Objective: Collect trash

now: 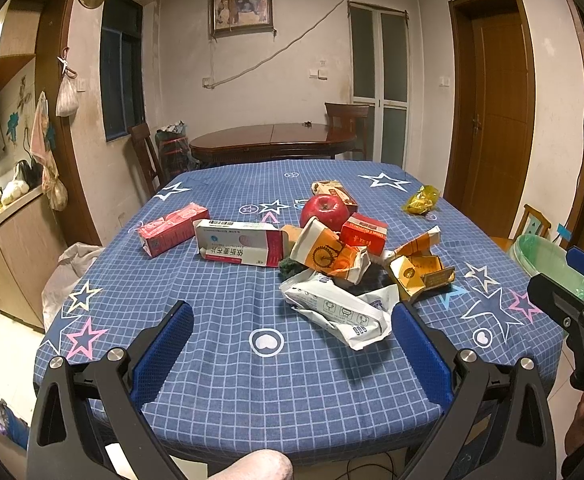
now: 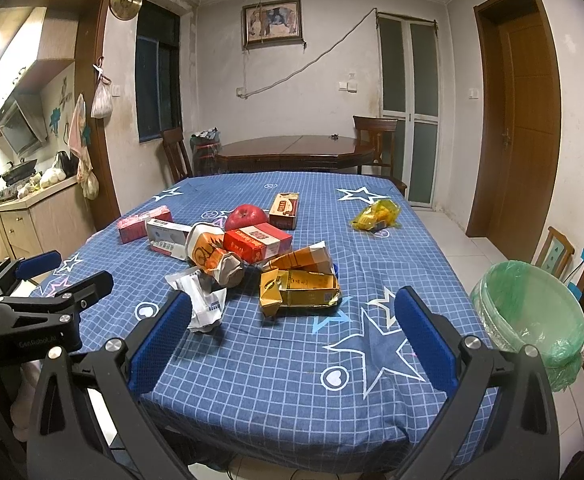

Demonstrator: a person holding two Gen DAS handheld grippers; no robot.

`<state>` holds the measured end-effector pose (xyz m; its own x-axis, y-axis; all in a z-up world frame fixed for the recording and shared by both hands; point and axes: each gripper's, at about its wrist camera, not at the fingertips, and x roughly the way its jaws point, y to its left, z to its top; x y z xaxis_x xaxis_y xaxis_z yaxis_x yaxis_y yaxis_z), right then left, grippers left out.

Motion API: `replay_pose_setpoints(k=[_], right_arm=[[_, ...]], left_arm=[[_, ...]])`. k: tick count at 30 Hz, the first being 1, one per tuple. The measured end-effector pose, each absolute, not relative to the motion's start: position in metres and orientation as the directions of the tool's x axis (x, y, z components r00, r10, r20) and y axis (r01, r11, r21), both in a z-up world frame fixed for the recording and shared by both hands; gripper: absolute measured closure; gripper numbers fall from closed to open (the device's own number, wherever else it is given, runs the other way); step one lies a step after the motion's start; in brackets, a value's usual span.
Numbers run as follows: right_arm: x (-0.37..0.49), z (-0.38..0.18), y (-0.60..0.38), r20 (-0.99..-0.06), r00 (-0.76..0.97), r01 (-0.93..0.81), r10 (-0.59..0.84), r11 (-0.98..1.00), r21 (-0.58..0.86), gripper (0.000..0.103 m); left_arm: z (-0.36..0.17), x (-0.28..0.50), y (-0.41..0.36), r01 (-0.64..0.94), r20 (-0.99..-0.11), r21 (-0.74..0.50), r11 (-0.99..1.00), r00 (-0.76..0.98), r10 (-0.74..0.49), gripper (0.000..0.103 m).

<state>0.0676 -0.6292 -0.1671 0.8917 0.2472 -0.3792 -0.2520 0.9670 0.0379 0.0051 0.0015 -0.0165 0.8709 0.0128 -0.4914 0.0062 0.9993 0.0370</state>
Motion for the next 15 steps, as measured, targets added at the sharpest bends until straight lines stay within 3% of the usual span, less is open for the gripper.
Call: replay_pose_setpoints(k=[15], right_arm=[[0.0687, -0.1690, -0.6294, -0.384, 0.890, -0.253, 0.246, 0.967, 0.035, 0.005]], left_arm=[[-0.0206, 0.0091, 0.0000, 0.003, -0.501, 0.045, 0.999, 0.865, 0.020, 0.004]])
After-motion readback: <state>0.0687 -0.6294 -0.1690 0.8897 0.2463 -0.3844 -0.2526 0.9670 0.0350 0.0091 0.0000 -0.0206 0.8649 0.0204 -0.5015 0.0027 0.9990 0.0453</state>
